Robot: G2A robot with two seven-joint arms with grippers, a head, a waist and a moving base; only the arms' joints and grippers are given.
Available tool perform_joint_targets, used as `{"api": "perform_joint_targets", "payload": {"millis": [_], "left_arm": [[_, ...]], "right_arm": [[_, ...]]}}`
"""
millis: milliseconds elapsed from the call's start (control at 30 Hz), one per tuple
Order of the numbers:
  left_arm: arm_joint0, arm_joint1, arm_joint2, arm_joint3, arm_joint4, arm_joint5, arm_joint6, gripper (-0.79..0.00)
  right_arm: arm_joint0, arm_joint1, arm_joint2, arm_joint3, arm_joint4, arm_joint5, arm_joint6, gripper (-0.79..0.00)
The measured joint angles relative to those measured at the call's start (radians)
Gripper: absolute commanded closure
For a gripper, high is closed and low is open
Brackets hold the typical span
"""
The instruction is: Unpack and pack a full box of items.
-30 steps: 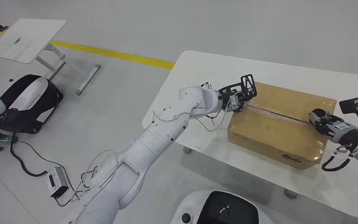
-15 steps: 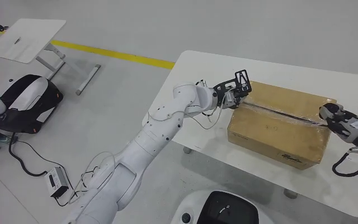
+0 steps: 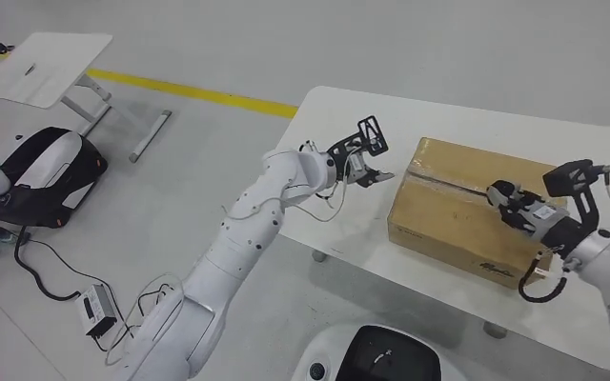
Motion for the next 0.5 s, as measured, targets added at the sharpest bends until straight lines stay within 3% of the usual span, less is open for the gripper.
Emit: {"api": "perform_joint_targets", "payload": {"millis": [267, 500], "left_arm": [[0.060, 0.022, -0.086, -0.033, -0.026, 0.030, -0.007, -0.785], [0.082, 0.033, -0.109, -0.052, -0.032, 0.039, 0.000, -0.785]], "right_arm": [[0.144, -0.044, -0.179, 0.085, -0.037, 0.038, -0.062, 0.000], [0.225, -0.077, -0.290, 0.230, -0.090, 0.074, -0.073, 0.000]]}}
